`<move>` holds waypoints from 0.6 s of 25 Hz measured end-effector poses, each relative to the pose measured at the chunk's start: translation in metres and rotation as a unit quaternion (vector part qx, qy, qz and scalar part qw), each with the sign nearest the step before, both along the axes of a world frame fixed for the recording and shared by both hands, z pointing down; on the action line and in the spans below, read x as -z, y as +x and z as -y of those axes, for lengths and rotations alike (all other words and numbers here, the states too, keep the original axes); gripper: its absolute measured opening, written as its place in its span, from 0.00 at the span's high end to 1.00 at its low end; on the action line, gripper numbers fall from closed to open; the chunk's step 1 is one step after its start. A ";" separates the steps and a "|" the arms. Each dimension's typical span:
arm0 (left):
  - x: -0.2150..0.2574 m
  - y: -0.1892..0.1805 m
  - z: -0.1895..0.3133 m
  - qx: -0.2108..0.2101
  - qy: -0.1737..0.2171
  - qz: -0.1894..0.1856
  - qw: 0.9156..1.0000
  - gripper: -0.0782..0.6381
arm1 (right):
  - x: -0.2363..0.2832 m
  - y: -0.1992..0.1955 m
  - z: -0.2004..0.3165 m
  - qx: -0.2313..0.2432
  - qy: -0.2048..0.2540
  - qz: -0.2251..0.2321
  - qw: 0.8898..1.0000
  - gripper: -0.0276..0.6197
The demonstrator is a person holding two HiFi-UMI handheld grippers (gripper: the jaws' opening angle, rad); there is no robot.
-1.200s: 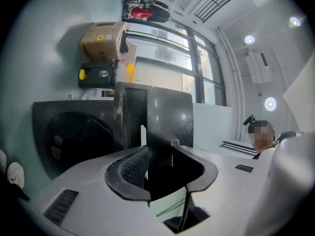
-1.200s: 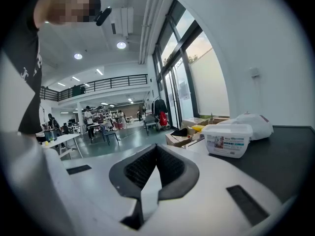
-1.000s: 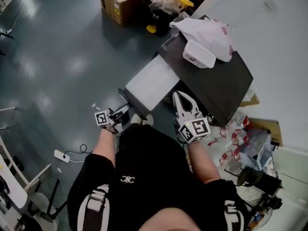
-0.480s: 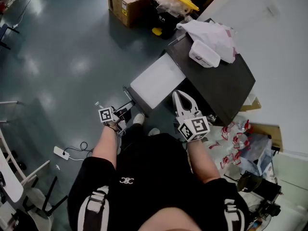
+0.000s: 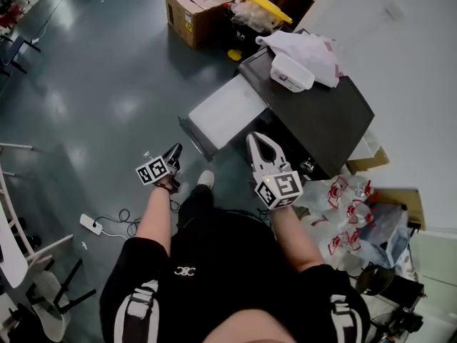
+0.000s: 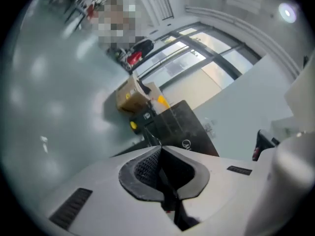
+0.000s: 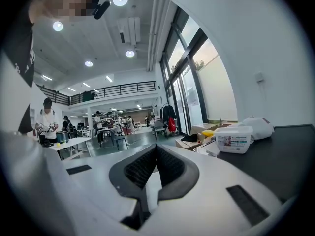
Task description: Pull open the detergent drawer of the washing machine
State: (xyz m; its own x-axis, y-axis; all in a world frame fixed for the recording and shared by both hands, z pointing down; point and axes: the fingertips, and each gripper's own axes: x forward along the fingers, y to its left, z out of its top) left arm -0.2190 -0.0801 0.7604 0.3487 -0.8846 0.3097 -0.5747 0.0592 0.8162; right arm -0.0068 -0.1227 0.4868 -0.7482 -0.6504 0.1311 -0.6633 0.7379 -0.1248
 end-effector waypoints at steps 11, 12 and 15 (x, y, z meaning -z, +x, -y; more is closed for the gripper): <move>0.207 0.017 -0.102 0.078 0.097 0.346 0.930 0.89 | 0.022 0.017 -0.065 -0.015 0.040 0.009 0.999 0.96; 0.227 0.023 -0.110 0.082 0.103 0.367 0.921 0.89 | 0.027 0.017 -0.068 -0.017 0.044 0.010 0.999 0.96; 0.277 0.037 -0.128 0.098 0.120 0.409 0.899 0.89 | 0.046 0.011 -0.075 -0.015 0.058 0.019 0.998 0.96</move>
